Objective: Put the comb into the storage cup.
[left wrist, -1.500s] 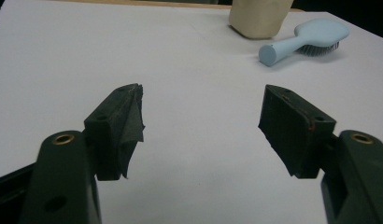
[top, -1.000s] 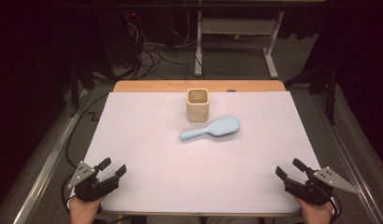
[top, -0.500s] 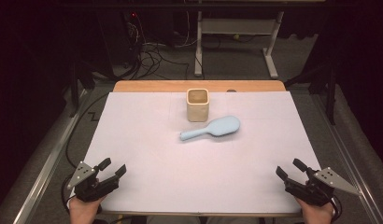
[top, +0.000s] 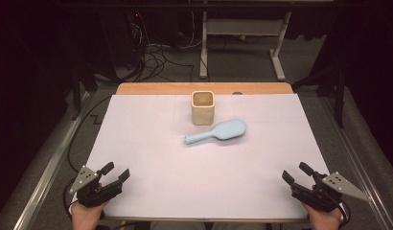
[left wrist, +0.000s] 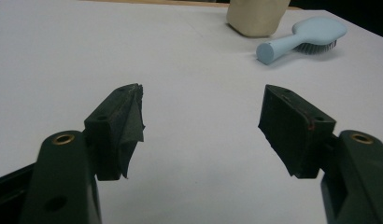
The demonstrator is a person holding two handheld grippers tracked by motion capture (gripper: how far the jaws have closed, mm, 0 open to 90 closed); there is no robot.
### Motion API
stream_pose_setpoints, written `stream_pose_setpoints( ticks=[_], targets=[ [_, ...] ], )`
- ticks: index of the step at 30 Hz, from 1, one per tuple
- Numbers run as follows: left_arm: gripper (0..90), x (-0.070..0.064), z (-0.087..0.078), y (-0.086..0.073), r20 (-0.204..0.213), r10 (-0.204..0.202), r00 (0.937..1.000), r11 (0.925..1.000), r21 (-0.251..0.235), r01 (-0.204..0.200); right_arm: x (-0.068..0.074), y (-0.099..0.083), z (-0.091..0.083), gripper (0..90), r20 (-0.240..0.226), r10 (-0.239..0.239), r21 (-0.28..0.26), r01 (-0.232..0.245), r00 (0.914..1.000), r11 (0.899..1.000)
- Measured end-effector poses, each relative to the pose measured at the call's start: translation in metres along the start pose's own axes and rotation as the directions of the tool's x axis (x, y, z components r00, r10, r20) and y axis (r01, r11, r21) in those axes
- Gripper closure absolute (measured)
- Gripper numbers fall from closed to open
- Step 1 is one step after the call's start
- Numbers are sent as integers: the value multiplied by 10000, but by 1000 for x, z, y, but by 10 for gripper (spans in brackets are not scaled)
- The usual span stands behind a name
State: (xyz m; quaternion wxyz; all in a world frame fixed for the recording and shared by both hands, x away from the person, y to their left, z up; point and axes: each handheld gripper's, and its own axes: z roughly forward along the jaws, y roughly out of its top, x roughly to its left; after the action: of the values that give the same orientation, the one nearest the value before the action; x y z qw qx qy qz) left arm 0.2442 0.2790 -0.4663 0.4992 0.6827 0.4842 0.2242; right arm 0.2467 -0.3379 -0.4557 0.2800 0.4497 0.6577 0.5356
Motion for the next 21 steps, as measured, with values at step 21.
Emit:
stream_pose_setpoints(
  ticks=[21],
  targets=[
    [312, -1, 1, 1, 97, 20, 10000, 10000, 8, -20, 2, 5, 7, 287, -155, -63, -182, 60, 9999, 9998]
  ],
)
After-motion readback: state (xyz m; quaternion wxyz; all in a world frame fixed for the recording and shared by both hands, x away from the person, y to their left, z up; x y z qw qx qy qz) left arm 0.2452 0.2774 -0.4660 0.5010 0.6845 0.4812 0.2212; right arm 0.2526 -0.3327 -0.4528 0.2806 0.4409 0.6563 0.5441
